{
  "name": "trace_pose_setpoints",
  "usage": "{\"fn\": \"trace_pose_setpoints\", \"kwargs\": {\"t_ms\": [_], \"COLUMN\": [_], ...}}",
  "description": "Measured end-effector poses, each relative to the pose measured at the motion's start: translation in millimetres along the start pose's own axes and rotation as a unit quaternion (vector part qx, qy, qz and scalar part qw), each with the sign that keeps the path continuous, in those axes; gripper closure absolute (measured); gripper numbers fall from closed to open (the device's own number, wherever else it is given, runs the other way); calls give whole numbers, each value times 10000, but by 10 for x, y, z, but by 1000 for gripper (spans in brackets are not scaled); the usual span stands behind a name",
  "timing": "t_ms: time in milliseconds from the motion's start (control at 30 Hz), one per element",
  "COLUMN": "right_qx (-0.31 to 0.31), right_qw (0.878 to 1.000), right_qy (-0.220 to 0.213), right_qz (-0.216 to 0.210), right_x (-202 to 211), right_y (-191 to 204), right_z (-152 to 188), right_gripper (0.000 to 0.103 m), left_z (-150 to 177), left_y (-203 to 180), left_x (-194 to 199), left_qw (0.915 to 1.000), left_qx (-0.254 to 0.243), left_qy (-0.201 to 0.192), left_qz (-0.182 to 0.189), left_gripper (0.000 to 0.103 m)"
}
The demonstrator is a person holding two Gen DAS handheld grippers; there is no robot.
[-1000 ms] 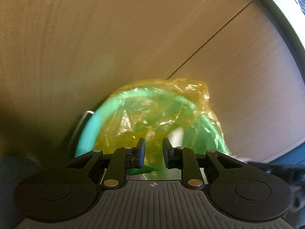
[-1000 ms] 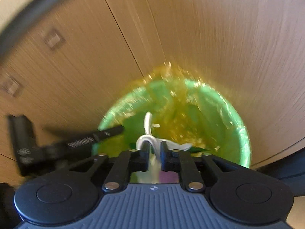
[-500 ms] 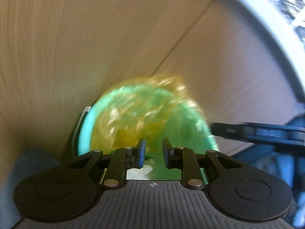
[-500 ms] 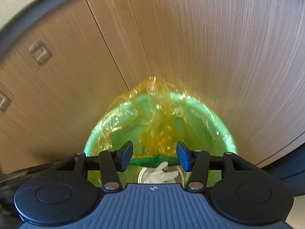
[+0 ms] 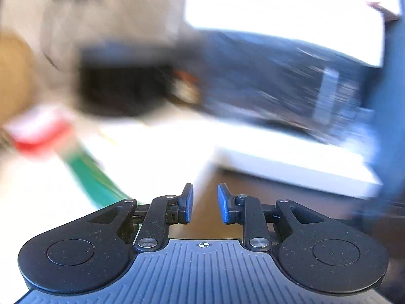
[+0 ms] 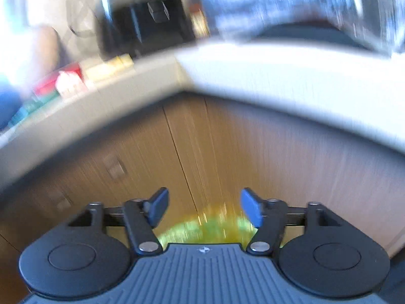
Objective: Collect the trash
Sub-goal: 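Raise both tools from the bin back over the counter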
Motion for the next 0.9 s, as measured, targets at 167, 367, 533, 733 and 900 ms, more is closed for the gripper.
{"fn": "trace_pose_setpoints", "kwargs": {"t_ms": [167,367,533,733,900], "right_qx": [479,583,442,517,792], "right_qw": [9979,9955,9967,9966,9916], "right_qy": [-441,-743,-666,-592,-917], "right_qz": [-51,-100,-119,-228,-445], "right_x": [259,395,371,283,371], "right_y": [137,286,351,466,812], "right_z": [-340,-679,-849,-981,-1241], "right_gripper": [29,29,29,29,29], "left_z": [-504,-670,-714,-630,-457], "left_y": [1165,2425,2689,2769,2510], "left_x": [-131,-339,-659,-810,-566], "left_qw": [9899,9616,9647,9683,9739], "left_qx": [439,1288,1157,1708,1532], "left_qy": [-96,-429,39,511,1027], "left_qz": [-1348,-2384,-2366,-1753,-1324], "left_gripper": [75,78,77,79,80]}}
Point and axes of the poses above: each gripper's, at about its wrist camera, not at the fingertips, and x roughly against the way its jaws point, y to its left, z to its underside, the point moved 2 cm from there along -x, roughly the way its jaws point, and after that the axes turned 14 degrees about z, right-handed, at the moved point
